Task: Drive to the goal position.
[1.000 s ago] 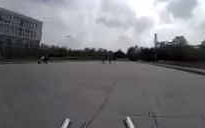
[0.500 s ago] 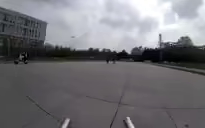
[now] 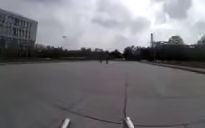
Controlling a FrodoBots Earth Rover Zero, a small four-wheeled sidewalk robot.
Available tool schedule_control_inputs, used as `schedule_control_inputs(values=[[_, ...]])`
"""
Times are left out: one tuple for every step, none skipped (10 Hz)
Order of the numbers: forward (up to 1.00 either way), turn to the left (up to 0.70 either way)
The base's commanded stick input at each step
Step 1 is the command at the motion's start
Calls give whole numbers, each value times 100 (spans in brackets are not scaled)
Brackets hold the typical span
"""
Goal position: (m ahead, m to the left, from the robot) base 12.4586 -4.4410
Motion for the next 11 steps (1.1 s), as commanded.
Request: schedule_control_inputs(values=[[100, 0], [100, -15], [100, -37], [100, -40], [100, -40], [100, -40], [100, -40], [100, -40], [100, -40], [100, -40], [100, -40]])
